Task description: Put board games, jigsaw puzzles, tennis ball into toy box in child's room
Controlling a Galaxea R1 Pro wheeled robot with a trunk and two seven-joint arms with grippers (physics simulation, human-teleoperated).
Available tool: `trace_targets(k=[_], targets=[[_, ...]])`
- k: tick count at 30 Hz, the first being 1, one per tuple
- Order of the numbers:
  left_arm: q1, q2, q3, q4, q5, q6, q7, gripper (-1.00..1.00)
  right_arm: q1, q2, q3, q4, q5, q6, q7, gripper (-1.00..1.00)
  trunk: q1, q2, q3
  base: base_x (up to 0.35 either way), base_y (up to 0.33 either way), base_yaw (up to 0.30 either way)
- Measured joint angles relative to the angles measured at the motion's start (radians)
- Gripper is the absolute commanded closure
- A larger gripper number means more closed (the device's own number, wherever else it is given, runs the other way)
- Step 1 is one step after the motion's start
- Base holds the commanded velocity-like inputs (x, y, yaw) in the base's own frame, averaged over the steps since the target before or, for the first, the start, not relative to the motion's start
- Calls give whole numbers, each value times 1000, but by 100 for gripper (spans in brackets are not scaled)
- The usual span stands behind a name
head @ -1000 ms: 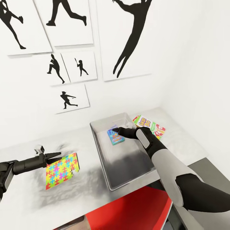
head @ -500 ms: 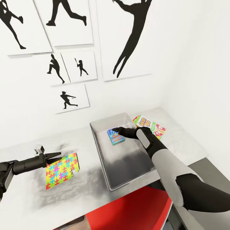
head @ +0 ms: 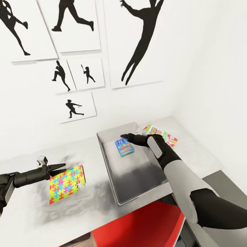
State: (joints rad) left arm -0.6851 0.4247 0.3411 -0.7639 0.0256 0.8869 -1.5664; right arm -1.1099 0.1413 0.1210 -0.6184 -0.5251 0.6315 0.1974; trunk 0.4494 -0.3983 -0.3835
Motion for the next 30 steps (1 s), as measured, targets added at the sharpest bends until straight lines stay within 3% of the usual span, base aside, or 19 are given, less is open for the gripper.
trace_targets(k=[18, 30], targets=[[0, 1, 1, 0, 0, 0, 0, -100, 54, -4, -8, -380, -27, 193, -4, -100, 0, 0, 29, 0, 0, 0], [0, 2, 1, 0, 0, 0, 0, -100, 186, -20, -15, -615, -102, 278, -5, -100, 0, 0, 48, 0, 0, 0]])
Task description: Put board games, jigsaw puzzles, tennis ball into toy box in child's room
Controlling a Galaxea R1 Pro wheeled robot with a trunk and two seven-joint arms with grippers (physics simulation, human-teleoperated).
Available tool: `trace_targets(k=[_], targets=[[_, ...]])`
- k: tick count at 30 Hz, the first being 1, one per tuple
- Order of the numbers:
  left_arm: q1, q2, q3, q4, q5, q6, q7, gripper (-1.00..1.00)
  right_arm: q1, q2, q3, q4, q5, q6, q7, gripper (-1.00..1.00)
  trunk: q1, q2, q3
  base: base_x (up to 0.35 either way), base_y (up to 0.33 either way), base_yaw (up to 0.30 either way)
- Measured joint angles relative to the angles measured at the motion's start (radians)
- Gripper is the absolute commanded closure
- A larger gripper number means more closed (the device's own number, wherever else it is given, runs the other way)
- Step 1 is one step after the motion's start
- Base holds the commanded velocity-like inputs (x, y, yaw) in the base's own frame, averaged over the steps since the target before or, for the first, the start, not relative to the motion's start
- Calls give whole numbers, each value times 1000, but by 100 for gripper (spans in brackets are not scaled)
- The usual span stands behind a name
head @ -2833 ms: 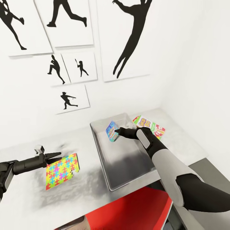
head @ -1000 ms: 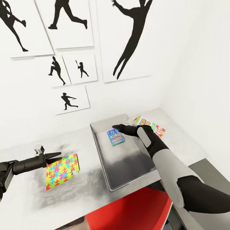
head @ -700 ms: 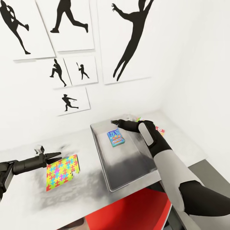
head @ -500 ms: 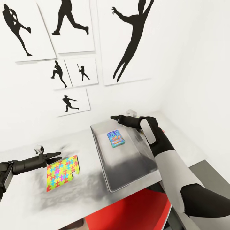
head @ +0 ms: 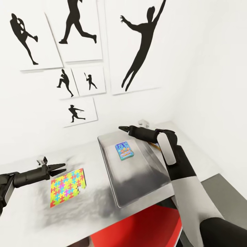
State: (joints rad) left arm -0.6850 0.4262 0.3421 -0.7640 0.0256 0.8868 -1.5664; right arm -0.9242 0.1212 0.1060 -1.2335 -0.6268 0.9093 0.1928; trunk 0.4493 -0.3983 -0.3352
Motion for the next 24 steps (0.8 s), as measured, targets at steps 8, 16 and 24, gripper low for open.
trace_targets(k=[8, 16, 24], targets=[[1, 0, 0, 0, 0, 0, 0, -100, 199, -66, -5, -255, -113, 13, 45, -100, 0, 0, 13, 0, 0, 0], [1, 1, 0, 0, 0, 0, 0, -100, 366, -128, -62, -341, -196, -3, 198, -100, 0, 0, 26, 0, 0, 0], [2, 1, 1, 0, 0, 0, 0, -100, 529, -148, -178, -360, -213, -63, 482, -100, 0, 0, 39, 0, 0, 0]])
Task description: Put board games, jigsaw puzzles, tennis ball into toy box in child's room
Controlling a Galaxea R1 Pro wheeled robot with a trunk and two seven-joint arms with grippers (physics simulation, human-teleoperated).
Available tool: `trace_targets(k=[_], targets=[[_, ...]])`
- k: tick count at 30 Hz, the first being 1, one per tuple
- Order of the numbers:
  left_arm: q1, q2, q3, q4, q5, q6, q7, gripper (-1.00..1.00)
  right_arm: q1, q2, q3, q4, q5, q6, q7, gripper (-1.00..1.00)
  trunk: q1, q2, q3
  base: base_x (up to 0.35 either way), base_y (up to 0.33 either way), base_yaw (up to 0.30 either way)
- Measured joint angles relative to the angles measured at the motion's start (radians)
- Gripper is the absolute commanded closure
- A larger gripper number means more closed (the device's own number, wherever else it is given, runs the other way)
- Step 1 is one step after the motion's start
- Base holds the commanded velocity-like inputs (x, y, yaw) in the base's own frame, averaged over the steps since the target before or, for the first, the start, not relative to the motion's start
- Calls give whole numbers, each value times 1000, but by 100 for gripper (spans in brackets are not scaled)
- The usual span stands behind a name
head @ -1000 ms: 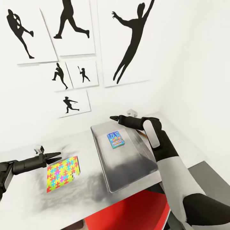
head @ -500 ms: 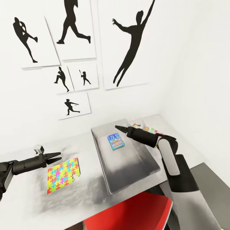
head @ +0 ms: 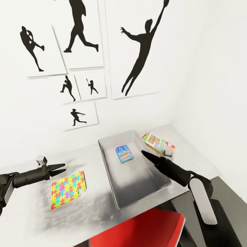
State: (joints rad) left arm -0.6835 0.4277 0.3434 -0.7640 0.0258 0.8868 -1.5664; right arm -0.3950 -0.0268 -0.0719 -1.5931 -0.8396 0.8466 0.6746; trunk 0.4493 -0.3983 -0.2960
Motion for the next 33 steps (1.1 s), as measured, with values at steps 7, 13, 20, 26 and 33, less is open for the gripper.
trace_targets(k=[7, 13, 20, 26, 33], targets=[[0, -1, -1, 0, 0, 0, 0, -100, 118, -4, -74, -3, 2, -74, 226, -100, 0, 0, 11, 0, 0, 0], [0, -1, 0, 0, 0, 0, 0, -100, 200, -4, -96, -3, 4, -153, 314, -100, 0, 0, 21, 0, 0, 0], [0, -2, -1, 0, 0, 0, 0, -100, 251, -4, -101, -4, 6, -223, 367, -100, 0, 0, 33, 0, 0, 0], [0, -3, -1, -1, 0, 0, 0, -100, 259, -4, -96, -4, 9, -259, 388, -100, 0, 0, 41, 0, 0, 0], [0, -3, -1, -1, 0, 0, 0, -100, 262, -22, -102, -4, 10, -275, 396, -100, 0, 0, 44, 0, 0, 0]])
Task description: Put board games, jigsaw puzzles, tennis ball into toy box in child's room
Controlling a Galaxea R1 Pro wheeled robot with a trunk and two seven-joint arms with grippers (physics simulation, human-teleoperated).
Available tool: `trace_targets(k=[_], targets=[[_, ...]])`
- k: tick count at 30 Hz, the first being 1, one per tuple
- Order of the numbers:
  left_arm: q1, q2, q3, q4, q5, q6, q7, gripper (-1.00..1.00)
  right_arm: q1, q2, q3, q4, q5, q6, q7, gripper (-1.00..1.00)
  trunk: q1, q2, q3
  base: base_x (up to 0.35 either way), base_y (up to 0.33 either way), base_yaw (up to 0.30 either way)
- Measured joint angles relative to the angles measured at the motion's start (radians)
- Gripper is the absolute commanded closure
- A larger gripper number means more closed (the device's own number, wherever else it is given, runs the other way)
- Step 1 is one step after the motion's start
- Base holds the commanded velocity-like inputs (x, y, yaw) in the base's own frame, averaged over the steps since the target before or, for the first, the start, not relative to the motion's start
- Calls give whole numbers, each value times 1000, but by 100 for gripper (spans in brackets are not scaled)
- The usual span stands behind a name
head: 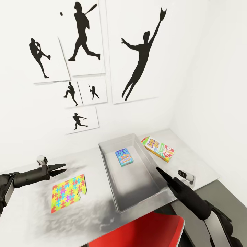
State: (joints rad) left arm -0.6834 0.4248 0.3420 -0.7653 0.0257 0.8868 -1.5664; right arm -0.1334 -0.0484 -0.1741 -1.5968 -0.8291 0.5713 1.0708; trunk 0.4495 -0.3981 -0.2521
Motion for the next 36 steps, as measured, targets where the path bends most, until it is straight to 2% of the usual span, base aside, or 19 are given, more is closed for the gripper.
trace_targets(k=[3, 8, 36], targets=[[0, 1, 0, 0, 0, 0, 0, -100, 0, -24, -1, 1, 0, -6, 2, -100, 0, 0, 0, 0, 0, 0], [0, 1, 1, 0, 0, 0, 0, -100, 1, -42, -3, 2, 0, -10, 2, -100, 0, 0, 1, 0, 0, 0], [0, 1, 2, 0, 0, 0, 0, -100, 1, -48, -2, 2, 1, -13, -2, -100, 0, 0, 1, 0, 0, 0]])
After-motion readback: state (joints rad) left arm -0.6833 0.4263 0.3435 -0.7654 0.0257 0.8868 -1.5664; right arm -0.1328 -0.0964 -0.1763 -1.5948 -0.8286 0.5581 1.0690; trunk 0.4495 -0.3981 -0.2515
